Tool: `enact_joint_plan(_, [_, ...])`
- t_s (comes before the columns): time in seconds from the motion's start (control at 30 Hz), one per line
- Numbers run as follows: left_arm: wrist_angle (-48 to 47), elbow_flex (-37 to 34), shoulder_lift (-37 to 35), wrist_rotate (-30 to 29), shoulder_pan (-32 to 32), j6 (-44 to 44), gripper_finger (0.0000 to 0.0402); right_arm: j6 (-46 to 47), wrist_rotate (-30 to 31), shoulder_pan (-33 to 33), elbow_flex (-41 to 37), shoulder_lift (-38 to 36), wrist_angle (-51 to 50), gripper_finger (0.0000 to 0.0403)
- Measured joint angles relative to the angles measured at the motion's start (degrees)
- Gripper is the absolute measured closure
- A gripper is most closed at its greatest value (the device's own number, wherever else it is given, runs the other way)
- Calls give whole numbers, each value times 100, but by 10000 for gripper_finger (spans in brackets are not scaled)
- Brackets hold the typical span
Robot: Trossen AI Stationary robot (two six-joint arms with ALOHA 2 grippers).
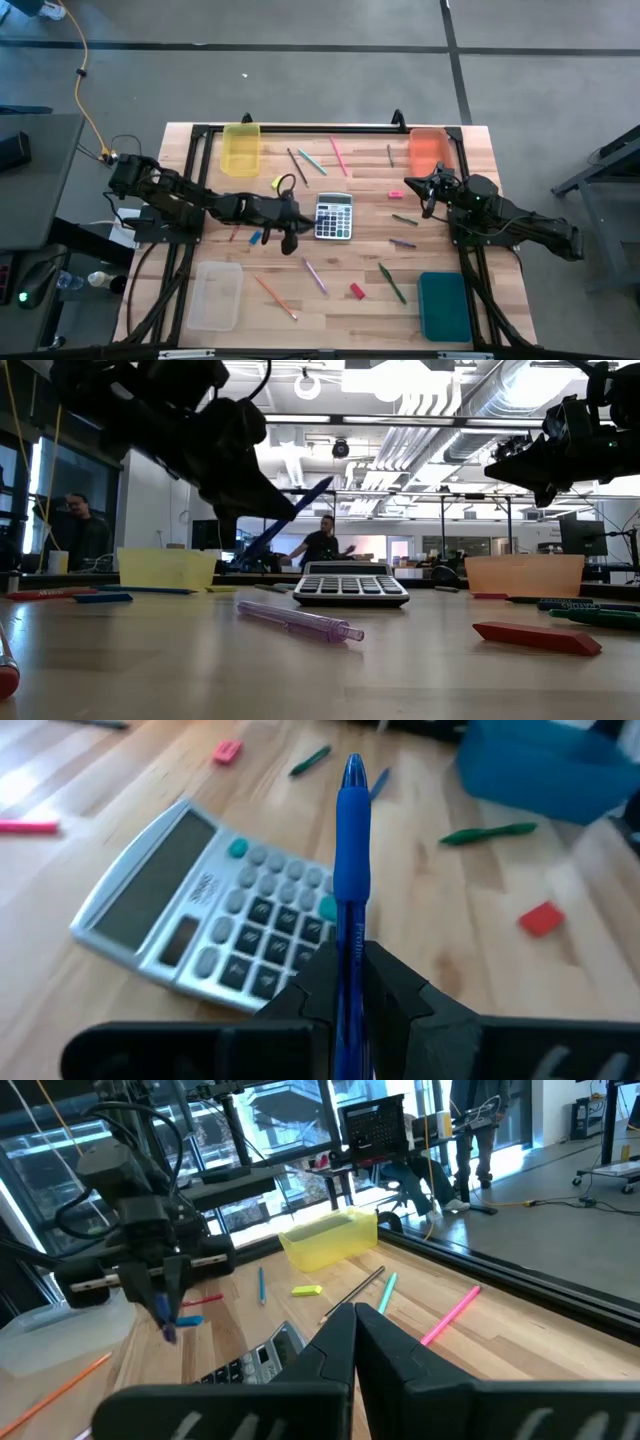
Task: Sort crayons/erasers/pens/pencils in bins
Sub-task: Put the blue pen into the orange bin
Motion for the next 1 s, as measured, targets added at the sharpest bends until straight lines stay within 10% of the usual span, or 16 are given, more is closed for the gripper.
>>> enact_joint_plan(1.0, [3724,386,1384,1496,651,-349,385,1184,-127,698,-2,772,1497,402])
